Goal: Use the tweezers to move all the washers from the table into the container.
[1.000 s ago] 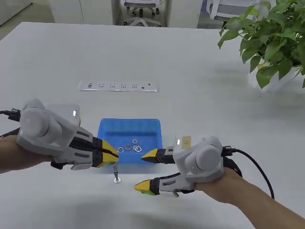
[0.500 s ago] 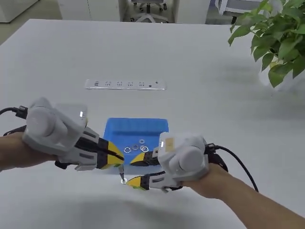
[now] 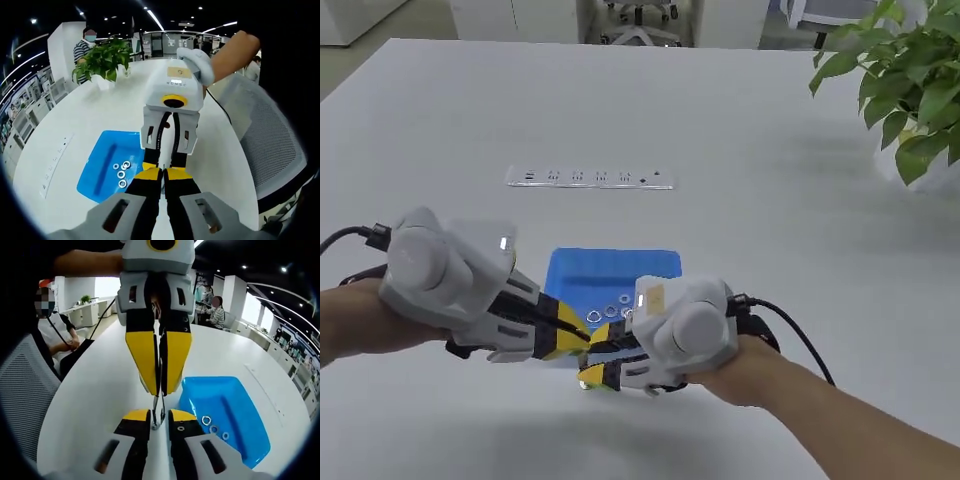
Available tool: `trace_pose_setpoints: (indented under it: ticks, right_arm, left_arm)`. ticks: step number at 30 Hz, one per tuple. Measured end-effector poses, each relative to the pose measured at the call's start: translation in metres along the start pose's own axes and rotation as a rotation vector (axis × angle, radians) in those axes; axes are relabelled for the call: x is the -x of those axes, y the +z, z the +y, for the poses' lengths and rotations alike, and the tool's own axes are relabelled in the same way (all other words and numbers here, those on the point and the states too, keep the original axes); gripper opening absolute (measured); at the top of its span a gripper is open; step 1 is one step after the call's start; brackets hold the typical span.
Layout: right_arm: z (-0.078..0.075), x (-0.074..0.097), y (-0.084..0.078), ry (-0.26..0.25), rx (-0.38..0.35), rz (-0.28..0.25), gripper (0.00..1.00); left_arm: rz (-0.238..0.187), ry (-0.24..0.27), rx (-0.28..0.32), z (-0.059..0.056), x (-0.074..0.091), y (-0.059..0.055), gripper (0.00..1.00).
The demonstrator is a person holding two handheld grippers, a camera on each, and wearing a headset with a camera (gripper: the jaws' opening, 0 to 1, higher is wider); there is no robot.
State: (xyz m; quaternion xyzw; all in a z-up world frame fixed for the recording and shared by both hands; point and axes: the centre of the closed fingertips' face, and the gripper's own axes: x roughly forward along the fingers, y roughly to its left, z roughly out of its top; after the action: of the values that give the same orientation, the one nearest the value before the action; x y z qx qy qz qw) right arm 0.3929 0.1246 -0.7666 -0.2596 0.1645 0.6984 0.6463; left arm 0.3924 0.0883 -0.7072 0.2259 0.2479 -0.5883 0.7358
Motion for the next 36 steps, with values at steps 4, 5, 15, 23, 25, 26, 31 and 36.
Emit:
trace_pose_setpoints:
  ticks: [4,5,15,23,25,26,31,36]
  right_arm:
    - [0.0019,-0.0008,-0.002,0.009,0.007,0.011,0.11]
    - [0.0019,-0.0006,-0.0021,0.008,0.015,0.011,0.11]
    - [0.0016,-0.0014,-0.0028,0.012,-0.009,0.016,0.1]
    - [0.0025,-0.0019,-0.0025,0.016,-0.015,0.023,0.09]
    - [0.0026,-0.002,-0.0026,0.016,-0.013,0.025,0.09]
    - [0.0026,-0.0019,-0.0026,0.017,-0.012,0.026,0.09]
    - [0.0027,-0.001,-0.0032,0.019,-0.008,0.031,0.09]
    - [0.0024,0.0022,-0.0006,0.019,-0.014,0.023,0.09]
  left_arm:
    - [0.001,-0.001,0.001,0.0004,-0.0015,0.0008,0.05]
    - [0.001,-0.002,0.003,0.0003,-0.0017,0.0008,0.05]
    - [0.005,0.0,0.015,0.0004,-0.001,-0.0004,0.06]
    - [0.017,-0.001,0.028,-0.0013,-0.0006,-0.0027,0.06]
    - [0.024,0.001,0.027,-0.0014,-0.0008,-0.004,0.07]
    - [0.031,0.002,0.025,-0.0018,-0.001,-0.005,0.07]
    - [0.036,0.003,0.027,-0.0033,-0.0003,-0.0057,0.1]
    - [0.042,0.008,0.049,-0.005,0.0019,-0.0082,0.16]
